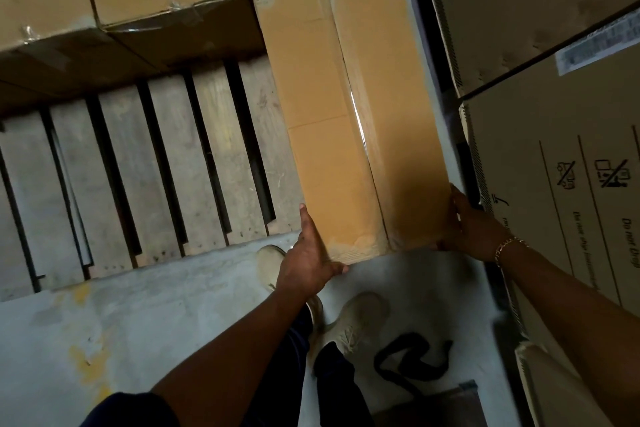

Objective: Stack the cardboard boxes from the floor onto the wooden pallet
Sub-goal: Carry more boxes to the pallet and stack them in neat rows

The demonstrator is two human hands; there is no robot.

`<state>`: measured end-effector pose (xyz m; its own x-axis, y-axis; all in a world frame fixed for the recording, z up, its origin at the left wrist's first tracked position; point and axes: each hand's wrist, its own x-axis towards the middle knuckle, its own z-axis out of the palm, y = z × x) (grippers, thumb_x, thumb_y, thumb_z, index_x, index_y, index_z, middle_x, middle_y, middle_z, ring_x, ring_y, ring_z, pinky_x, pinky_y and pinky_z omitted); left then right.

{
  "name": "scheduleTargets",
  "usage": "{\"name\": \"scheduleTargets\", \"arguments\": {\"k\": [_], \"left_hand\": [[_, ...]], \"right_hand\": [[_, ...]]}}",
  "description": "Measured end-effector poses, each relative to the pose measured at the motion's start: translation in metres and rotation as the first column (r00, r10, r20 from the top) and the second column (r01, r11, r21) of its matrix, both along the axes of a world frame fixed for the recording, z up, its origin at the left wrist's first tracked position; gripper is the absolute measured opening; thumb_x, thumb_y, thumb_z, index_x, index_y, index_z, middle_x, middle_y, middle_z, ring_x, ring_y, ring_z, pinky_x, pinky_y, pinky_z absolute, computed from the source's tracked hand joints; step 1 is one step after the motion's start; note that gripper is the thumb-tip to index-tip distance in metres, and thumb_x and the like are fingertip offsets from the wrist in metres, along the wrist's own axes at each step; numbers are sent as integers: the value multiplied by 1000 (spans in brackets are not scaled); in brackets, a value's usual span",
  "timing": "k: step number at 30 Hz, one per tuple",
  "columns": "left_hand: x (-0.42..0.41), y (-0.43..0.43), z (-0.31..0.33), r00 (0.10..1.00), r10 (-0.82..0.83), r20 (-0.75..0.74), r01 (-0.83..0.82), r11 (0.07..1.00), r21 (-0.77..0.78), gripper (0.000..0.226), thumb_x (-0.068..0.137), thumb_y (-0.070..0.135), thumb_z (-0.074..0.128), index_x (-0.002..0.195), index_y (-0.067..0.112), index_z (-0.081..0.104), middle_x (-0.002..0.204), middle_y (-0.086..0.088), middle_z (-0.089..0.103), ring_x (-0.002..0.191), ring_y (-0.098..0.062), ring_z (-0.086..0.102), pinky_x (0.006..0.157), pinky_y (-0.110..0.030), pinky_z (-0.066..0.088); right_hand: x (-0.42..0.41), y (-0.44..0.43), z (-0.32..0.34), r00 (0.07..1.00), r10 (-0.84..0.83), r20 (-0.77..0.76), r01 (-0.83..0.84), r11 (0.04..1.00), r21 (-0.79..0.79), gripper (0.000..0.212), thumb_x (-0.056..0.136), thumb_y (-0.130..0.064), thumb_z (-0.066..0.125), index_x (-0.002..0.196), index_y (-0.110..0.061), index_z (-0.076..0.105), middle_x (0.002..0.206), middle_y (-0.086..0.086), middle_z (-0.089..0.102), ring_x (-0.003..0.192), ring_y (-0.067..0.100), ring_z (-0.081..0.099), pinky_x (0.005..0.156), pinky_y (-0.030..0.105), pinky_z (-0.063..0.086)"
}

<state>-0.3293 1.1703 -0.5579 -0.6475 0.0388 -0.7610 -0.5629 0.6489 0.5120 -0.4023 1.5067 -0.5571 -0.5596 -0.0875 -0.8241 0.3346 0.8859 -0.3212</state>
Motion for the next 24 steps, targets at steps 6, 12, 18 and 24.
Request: {"name": "scheduleTargets", "arguments": {"k": [6, 12, 18, 24], "left_hand": [[-5, -2, -1, 1000, -5, 22, 5, 1000, 10, 154, 70, 40, 94, 153, 36, -35, 163, -8, 38, 141, -33, 48, 110, -50, 47], [-16, -12, 15, 999, -24, 47, 24, 1000, -17, 157, 67, 52, 93, 152, 36, -37, 171, -7, 21, 150, -33, 36, 115, -50, 41], [-37, -33, 74, 995, -79, -58, 69, 987, -148, 137, 70, 87, 65, 165, 22, -8, 173, -5, 13, 155, -29, 26, 119, -53, 36], [-44, -52, 176, 958, -235, -166, 174, 933, -316, 107, 91, 75, 53, 166, 16, 4, 173, -9, 10, 158, -26, 15, 126, -48, 23]], "right_hand": [[-3, -1, -1, 1000, -25, 19, 24, 1000, 14, 147, 67, -40, 95, 157, -44, -21, 157, 11, 45, 127, 36, 59, 106, 50, 49], [-3, -3, 19, 998, -64, -2, 64, 998, -8, 157, 54, -55, 96, 156, -42, -22, 170, 5, 20, 147, 35, 39, 116, 55, 38], [-18, -18, 78, 988, -1, -152, 7, 999, 39, 133, 71, -62, 85, 164, -28, -3, 171, 6, 15, 154, 33, 25, 120, 55, 33], [-23, -55, 177, 956, 48, -288, -43, 999, 24, 108, 86, -60, 72, 164, -18, 11, 170, 7, 21, 153, 31, 26, 121, 48, 28]]}}
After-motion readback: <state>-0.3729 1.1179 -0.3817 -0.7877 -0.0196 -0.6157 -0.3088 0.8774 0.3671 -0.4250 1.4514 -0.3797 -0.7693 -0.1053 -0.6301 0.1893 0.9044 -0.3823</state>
